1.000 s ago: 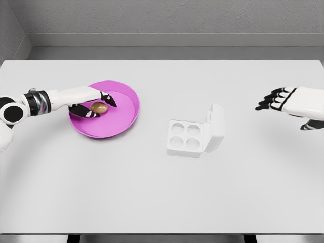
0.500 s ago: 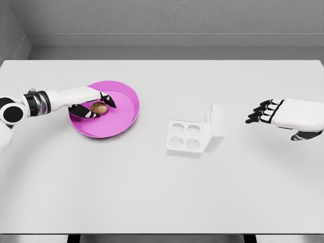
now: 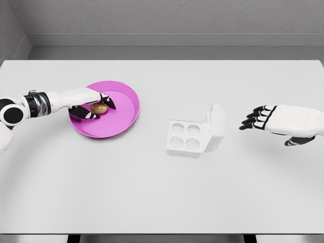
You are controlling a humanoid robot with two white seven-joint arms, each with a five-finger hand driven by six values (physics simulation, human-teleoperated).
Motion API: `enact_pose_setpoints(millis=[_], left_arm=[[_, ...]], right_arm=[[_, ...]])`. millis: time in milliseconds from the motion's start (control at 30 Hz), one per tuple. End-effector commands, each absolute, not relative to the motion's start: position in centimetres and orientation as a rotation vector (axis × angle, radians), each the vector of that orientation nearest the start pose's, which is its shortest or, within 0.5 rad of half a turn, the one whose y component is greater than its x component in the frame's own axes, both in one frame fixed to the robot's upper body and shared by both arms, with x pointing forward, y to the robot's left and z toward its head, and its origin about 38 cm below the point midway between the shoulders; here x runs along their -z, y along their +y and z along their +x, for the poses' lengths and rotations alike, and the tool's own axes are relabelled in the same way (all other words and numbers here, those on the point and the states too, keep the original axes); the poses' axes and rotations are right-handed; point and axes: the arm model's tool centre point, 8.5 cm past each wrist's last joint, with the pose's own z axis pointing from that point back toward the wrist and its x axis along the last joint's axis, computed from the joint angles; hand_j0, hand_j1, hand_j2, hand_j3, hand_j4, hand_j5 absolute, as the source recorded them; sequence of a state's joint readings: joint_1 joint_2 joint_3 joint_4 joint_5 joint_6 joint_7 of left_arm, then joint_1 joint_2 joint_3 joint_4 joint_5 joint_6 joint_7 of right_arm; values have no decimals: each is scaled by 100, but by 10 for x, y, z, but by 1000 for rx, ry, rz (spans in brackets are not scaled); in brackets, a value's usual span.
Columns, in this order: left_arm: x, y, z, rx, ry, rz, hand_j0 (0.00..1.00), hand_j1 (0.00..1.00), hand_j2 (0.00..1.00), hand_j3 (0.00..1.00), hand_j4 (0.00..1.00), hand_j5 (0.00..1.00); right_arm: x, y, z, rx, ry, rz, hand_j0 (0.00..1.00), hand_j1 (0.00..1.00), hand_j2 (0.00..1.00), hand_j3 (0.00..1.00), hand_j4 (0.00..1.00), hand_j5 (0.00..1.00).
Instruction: Pack egg into the box and close the box lid
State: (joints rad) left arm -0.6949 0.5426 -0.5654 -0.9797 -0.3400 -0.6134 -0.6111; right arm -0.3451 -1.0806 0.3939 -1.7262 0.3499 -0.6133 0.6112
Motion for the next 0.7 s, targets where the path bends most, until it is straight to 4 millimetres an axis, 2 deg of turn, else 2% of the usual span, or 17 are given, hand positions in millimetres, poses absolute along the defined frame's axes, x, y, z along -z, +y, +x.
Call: enact_pose_setpoints(millis=[0, 233, 467, 567, 667], left_arm=[[-138, 298, 487, 1774, -1335, 173, 57, 57, 57, 57, 57, 57], [-137, 298, 486, 1774, -1336, 172, 46, 46, 46, 46, 46, 46], [-138, 301, 486, 1775, -1332, 178, 40, 40, 40, 40, 40, 40], [-143, 309, 486, 1776, -1322, 197, 37, 37, 37, 37, 37, 37], [-155, 300, 484, 1818, -1357, 207, 33, 33, 33, 33, 33, 33]], right_arm=[[-230, -350, 357, -2244, -1227, -392, 100, 100, 100, 100, 100, 100], [-231, -347, 356, -2253, -1234, -392, 100, 100, 100, 100, 100, 100], [-231, -347, 356, -2252, -1233, -394, 100, 100, 100, 100, 100, 100], [-231, -347, 356, -2252, -1235, -393, 100, 100, 100, 100, 100, 100], [-233, -347, 357, -2251, -1237, -398, 100, 100, 100, 100, 100, 100]])
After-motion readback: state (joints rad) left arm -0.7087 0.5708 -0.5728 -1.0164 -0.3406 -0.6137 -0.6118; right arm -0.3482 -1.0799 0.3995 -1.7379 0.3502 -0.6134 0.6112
